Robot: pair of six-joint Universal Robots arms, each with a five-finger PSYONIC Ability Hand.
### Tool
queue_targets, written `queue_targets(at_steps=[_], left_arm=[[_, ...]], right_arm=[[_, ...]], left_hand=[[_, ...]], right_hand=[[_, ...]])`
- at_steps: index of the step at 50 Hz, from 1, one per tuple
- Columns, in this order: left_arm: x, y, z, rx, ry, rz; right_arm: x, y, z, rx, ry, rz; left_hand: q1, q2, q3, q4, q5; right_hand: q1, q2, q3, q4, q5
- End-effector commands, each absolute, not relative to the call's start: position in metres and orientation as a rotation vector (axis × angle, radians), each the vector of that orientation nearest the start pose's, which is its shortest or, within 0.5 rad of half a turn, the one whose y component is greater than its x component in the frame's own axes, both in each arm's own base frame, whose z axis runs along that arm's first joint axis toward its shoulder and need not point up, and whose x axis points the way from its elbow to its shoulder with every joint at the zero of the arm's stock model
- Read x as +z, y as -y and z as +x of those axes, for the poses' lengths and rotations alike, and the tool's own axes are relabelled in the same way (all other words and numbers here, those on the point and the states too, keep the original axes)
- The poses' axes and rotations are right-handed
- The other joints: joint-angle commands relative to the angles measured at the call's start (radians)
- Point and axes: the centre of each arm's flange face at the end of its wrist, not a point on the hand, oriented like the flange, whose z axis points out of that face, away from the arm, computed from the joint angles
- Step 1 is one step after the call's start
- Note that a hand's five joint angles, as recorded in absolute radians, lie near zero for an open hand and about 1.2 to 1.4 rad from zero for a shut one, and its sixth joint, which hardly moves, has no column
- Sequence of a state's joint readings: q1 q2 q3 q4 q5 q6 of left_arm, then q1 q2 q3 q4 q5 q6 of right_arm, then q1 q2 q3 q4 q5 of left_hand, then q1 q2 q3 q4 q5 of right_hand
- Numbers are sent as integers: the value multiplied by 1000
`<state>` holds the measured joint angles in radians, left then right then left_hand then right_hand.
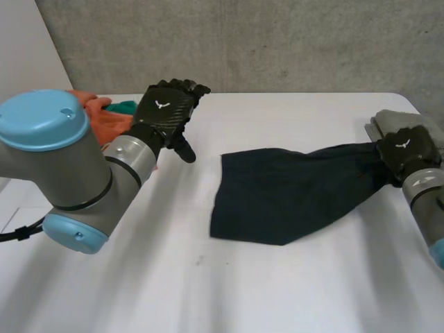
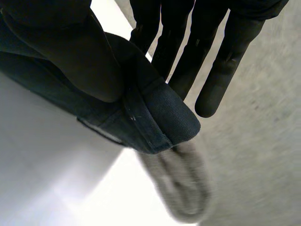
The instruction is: Fold the laundry.
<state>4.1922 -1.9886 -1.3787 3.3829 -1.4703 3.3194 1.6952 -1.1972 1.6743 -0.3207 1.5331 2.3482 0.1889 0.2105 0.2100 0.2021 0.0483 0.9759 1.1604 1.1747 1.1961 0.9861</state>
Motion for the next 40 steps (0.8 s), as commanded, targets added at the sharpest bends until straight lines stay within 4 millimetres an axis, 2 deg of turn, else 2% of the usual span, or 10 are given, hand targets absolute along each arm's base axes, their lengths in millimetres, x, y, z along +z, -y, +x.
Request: queue_targets(at_steps=[1, 6, 11, 12, 13, 14, 20, 27, 33, 40], left_arm=[[245, 277, -317, -2432, -2257, 937], [245, 277, -317, -2430, -2261, 921], [249, 279, -316, -2456, -2276, 849], [251, 279, -317, -2465, -2274, 838], [252, 280, -316, -2471, -2272, 824], [254, 281, -316, -2478, -2268, 812], [279, 287, -323, -2601, -2170, 743], [290, 293, -351, -2709, -2095, 781], [270, 278, -394, -2713, -2146, 947], [219, 262, -427, -2510, -2344, 1239]], right_arm=[[201, 303, 268, -2380, -1848, -1678], [163, 238, 338, -2186, -1365, -1853], [135, 213, 350, -2054, -1182, -2008], [135, 215, 350, -2067, -1172, -2020], [140, 216, 348, -2089, -1165, -2027], [140, 213, 350, -2084, -1160, -2019], [179, 233, 332, -2110, -1357, -1673], [234, 274, 287, -2004, -1738, -753], [230, 300, 255, -1941, -2022, -681], [205, 318, 261, -1748, -2181, -715]], left_hand=[[19, -3, -2, 5, -15], [16, -6, -5, 3, -18], [13, -9, -8, 0, -21], [13, -9, -8, 0, -21], [13, -9, -8, 0, -21], [13, -9, -8, 0, -21], [16, -6, -5, 3, -18], [19, -3, -2, 5, -15], [30, 9, 9, 17, -4], [45, 23, 24, 32, 11]], right_hand=[[420, 236, 222, 200, 236], [420, 236, 222, 200, 236], [378, 193, 179, 158, 193], [93, -92, -106, -128, -92], [-593, -778, -792, -814, -778], [-801, -986, -1000, -1022, -986], [-801, -986, -1000, -1022, -986], [-801, -986, -1000, -1022, -986], [-801, -986, -1000, -1022, -986], [-801, -986, -1000, -1022, -986]])
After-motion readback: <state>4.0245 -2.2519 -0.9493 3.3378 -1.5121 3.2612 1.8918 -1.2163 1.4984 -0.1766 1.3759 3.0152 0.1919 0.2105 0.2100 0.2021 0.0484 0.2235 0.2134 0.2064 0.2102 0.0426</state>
